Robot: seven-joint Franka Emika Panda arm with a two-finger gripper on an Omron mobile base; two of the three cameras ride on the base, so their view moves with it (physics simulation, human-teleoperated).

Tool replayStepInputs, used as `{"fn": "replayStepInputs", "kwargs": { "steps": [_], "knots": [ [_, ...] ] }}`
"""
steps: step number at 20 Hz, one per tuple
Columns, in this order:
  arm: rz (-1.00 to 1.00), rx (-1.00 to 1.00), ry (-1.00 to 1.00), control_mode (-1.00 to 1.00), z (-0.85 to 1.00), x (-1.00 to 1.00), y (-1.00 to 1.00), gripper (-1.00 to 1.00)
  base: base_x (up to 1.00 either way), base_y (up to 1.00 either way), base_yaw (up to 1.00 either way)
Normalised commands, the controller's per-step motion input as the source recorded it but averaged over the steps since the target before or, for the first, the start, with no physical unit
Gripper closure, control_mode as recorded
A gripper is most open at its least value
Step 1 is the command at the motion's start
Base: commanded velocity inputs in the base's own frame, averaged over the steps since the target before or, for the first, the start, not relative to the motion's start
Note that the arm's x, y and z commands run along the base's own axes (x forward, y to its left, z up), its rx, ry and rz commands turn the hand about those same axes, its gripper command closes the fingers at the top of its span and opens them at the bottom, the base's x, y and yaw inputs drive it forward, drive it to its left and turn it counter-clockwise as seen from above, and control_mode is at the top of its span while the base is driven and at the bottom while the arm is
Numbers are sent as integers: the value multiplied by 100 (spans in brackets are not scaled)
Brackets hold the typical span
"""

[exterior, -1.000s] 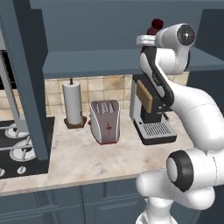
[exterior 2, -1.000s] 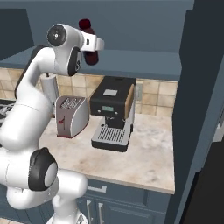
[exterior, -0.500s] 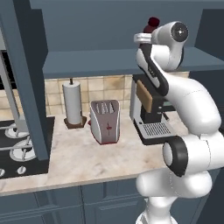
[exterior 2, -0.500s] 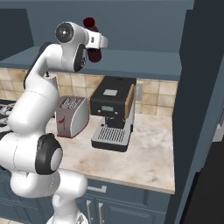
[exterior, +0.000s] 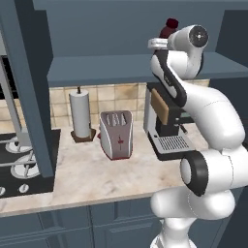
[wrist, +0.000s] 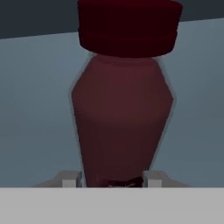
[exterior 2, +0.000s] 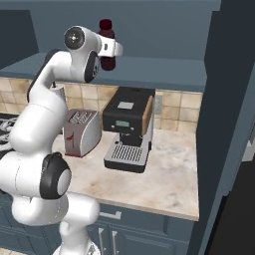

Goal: Sort all alcoholic drinks to one cabinet, and non-alcoholic drinks to the other.

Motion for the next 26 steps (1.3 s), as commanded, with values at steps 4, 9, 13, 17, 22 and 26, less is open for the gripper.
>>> {"fn": "replayStepInputs", "kwargs": {
  "steps": [4, 9, 13, 17, 22, 26],
  "knots": [
    [0, 0, 0, -100, -1, 11, 0, -100, 0, 0, 0],
    [0, 0, 0, -100, 0, 28, 0, -100, 0, 0, 0],
    [0, 0, 0, -100, 0, 36, 0, -100, 0, 0, 0],
    [0, 0, 0, -100, 0, 46, 0, -100, 0, 0, 0],
    [0, 0, 0, -100, 0, 33, 0, -100, 0, 0, 0],
    [0, 0, 0, -100, 0, 11, 0, -100, 0, 0, 0]
  ]
}}
